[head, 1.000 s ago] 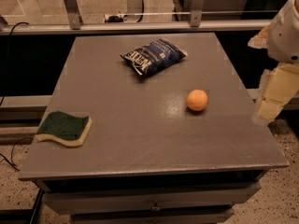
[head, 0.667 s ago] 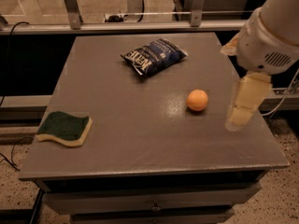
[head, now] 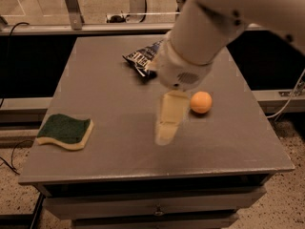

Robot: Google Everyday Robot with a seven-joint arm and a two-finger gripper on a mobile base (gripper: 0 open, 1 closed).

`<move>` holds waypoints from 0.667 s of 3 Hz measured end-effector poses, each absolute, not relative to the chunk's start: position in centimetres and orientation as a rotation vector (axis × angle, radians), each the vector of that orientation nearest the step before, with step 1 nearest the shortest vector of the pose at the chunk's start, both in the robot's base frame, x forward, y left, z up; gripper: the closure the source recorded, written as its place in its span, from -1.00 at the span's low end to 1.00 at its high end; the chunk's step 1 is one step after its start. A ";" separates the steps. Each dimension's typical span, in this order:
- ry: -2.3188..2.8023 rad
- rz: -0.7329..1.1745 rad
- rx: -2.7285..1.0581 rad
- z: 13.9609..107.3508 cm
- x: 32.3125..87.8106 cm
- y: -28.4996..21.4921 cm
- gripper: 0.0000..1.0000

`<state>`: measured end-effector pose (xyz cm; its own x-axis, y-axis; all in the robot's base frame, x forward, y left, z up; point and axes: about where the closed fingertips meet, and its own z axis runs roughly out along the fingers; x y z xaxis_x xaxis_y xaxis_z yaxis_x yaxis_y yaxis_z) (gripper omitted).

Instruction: Move sponge near orange

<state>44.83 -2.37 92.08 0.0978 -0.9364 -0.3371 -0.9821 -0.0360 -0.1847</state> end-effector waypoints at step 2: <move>1.732 0.267 -2.102 87.7 44.3 12.2 -1.00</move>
Offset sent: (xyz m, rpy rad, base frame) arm -0.0061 0.2294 -0.0748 0.1028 0.0533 0.1319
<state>44.25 12.19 87.73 0.2127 -0.8946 -0.3929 -0.9714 -0.1502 -0.1841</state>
